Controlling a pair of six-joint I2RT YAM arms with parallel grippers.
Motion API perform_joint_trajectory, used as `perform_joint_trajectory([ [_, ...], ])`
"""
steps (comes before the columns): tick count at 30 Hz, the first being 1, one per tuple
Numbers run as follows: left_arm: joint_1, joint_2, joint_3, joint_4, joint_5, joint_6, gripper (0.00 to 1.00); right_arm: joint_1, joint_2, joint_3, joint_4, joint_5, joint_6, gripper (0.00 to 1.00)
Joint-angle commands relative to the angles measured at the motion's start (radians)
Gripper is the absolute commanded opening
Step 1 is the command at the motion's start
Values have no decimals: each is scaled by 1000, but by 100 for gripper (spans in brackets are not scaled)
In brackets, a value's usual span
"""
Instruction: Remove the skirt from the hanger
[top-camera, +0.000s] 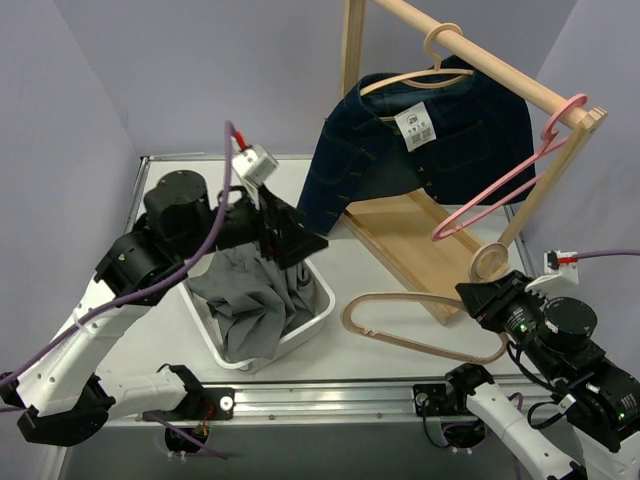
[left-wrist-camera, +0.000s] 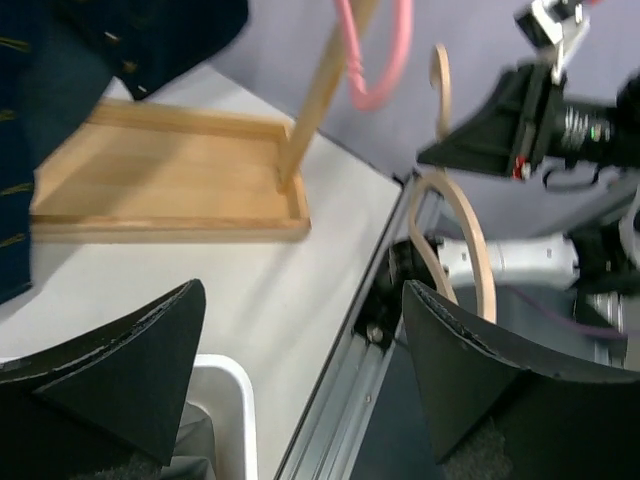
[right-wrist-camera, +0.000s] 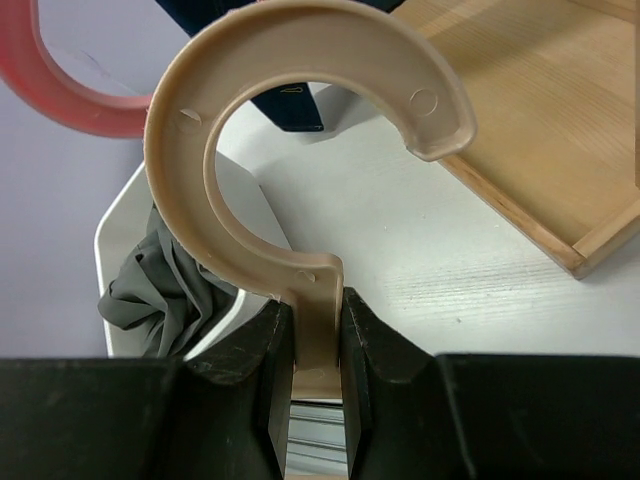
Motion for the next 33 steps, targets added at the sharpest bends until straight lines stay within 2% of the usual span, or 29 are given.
perform_joint_trajectory([
  [1, -94, 57, 45, -97, 51, 107, 88, 8, -5, 5, -32, 38, -1, 0],
  [5, -189, 90, 49, -112, 54, 134, 90, 9, -12, 10, -40, 43, 6, 0],
  [12, -269, 123, 98, -157, 51, 186, 93, 9, -5, 11, -37, 49, 9, 0],
  [20, -297, 91, 85, -135, 10, 180, 95, 8, -12, -9, -32, 37, 12, 0],
  [26, -297, 94, 80, -102, 79, 158, 96, 9, -2, -6, -23, 38, 12, 0],
  [30, -297, 74, 79, -85, 17, 124, 97, 9, -5, -6, -22, 32, 12, 0],
  [33, -297, 74, 77, -62, 37, 94, 97, 9, -4, -6, -22, 40, 10, 0],
])
